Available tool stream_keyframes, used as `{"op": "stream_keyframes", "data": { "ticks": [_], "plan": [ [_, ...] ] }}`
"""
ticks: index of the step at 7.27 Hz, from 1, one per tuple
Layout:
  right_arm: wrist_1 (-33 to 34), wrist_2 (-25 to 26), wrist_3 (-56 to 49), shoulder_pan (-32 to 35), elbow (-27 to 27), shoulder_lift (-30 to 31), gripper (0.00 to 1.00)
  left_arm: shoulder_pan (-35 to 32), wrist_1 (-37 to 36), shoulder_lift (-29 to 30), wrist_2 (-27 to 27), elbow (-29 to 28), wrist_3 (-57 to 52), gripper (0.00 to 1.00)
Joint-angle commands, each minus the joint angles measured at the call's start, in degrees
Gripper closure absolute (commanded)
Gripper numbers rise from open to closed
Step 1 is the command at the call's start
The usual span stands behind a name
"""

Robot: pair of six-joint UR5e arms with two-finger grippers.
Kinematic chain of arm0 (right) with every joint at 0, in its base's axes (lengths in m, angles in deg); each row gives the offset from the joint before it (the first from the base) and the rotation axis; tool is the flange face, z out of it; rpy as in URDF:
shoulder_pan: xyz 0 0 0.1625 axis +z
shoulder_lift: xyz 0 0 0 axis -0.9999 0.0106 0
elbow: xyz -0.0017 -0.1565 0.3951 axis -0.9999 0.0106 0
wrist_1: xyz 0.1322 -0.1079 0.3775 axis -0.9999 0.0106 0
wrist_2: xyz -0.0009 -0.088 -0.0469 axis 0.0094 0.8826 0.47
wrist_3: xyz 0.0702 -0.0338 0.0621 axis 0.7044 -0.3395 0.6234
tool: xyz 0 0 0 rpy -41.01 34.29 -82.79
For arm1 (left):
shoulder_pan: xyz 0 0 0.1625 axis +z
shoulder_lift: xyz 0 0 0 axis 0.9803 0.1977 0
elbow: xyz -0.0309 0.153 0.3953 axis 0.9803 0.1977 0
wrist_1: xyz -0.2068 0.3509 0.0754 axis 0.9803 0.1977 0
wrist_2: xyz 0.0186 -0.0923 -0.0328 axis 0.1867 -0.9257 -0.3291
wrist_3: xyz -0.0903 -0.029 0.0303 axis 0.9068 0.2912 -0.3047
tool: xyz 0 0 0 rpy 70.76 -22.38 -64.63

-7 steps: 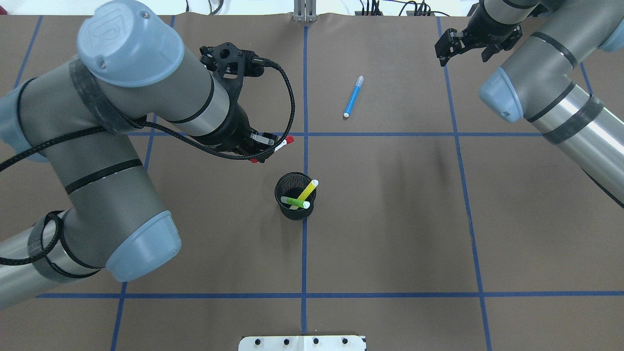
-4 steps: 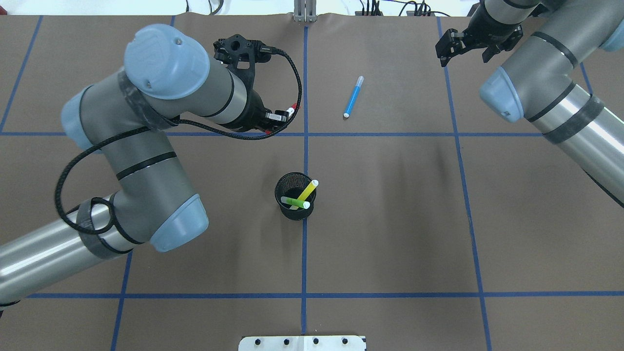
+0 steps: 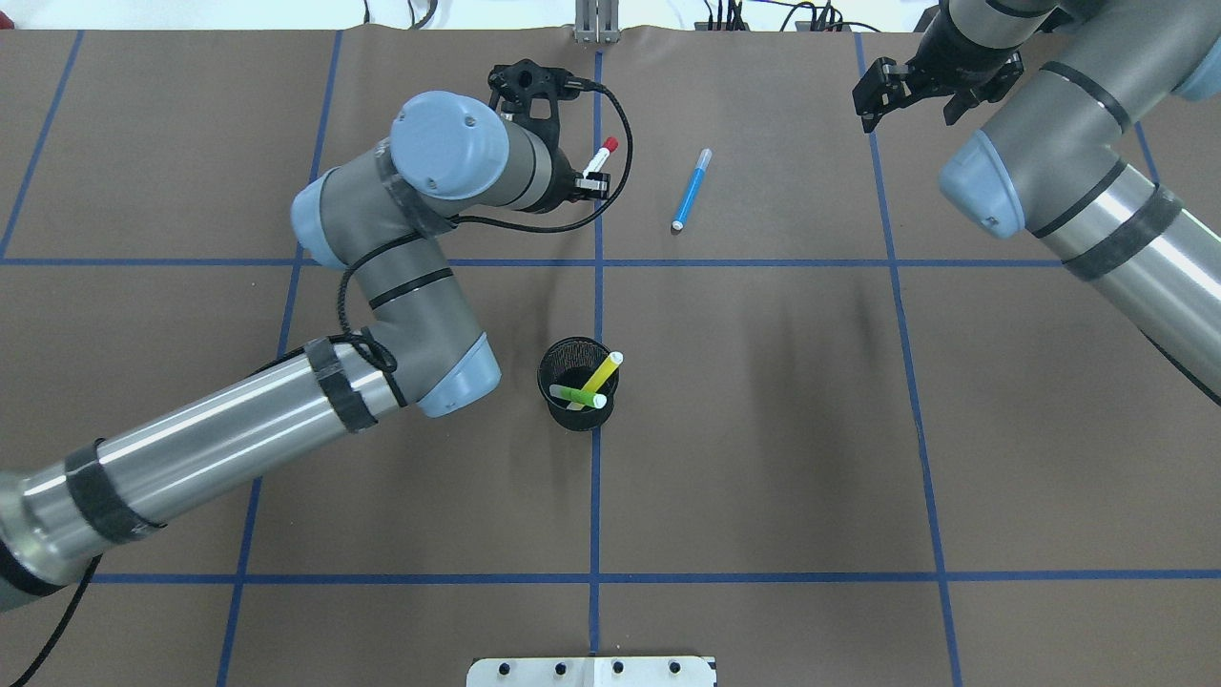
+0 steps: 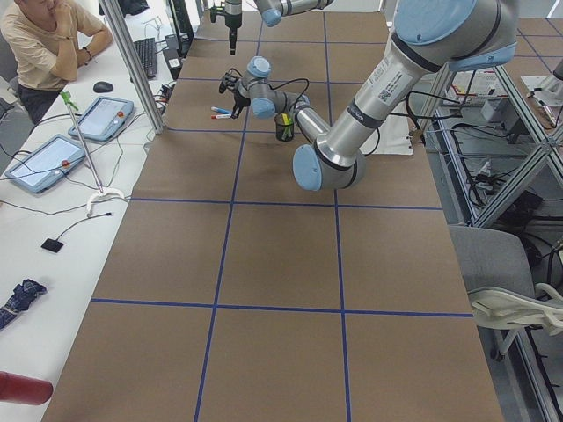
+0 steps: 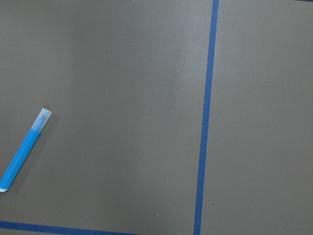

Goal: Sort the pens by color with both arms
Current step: 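Carry the red-capped marker beside the blue marker and lower it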

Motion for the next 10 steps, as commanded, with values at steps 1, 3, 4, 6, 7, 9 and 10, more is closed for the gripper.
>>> {"op": "stream_keyframes", "data": {
  "ticks": [1,3,4,6,7,9,10],
  "plan": [
    [0.0,-0.01,0.1,0.0,0.14,0.07,0.0,0.05,5.74,8.05,2.35,-13.99,-0.08,1.0],
    [-0.18,-0.01,0.1,0.0,0.23,0.07,0.0,0.22,6.62,13.94,2.62,-22.34,-0.34,1.0],
    [-0.35,-0.01,0.1,0.0,0.23,0.24,0.0,0.31,8.02,14.75,2.7,-24.64,-0.52,1.0],
    [-0.53,-0.01,0.1,0.0,0.23,0.42,0.0,0.31,8.03,16.95,2.7,-27.64,-0.78,1.0],
    [-0.53,-0.01,0.1,0.0,0.23,0.42,0.0,0.4,8.03,17.13,3.23,-27.83,-1.65,0.78],
    [-0.53,-0.01,0.1,0.0,0.14,0.42,0.0,0.57,8.03,17.13,3.5,-28.01,-2.37,0.23],
    [-0.53,0.08,0.1,0.0,0.14,0.33,0.0,0.57,8.03,17.04,3.5,-28.01,-2.45,0.03]
  ]
}}
